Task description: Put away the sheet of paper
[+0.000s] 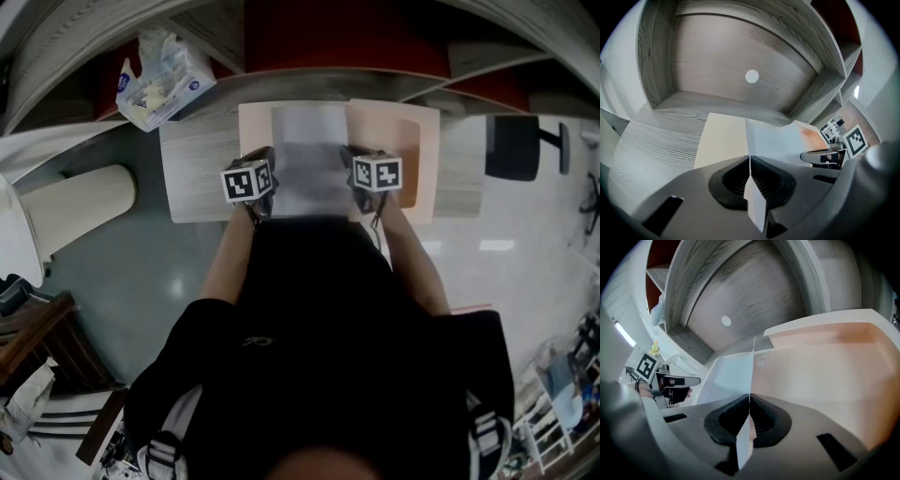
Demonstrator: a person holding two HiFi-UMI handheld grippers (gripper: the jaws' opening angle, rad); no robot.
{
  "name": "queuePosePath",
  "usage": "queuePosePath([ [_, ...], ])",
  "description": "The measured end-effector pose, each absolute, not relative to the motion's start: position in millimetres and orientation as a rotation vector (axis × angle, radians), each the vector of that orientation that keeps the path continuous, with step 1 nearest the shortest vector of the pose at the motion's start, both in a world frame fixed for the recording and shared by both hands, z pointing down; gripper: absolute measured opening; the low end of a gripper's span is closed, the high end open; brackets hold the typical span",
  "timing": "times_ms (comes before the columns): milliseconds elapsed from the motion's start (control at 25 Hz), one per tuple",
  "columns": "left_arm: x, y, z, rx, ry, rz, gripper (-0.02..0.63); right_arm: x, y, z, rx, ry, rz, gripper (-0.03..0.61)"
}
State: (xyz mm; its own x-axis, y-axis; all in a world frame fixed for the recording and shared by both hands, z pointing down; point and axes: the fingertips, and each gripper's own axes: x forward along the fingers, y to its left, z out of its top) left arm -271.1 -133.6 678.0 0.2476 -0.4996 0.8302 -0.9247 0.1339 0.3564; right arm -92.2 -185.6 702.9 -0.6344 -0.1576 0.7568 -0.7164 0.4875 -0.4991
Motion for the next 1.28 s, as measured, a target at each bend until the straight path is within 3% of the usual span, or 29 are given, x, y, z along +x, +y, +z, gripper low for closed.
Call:
queuePosePath([
  [360,-270,-134,682,1.486,-1.372,0.536,0.063,-81,-192,715,0.701,-2.028,1.239,0.020],
  [600,-264,-135,684,1.484,-1.329,0.527,0.144,-72,-196,719,0.695,-2.020,1.239,0.020],
  [880,-247,-134,688,1.500,-1.259,0.531,0.190,-68,-200,716,0.709,-2.020,1.189,0.020],
  [1280,-231,-124,699,1.485,-1.187,0.583,0.202,-57,-207,711,0.793,-2.025,1.143,0.021],
])
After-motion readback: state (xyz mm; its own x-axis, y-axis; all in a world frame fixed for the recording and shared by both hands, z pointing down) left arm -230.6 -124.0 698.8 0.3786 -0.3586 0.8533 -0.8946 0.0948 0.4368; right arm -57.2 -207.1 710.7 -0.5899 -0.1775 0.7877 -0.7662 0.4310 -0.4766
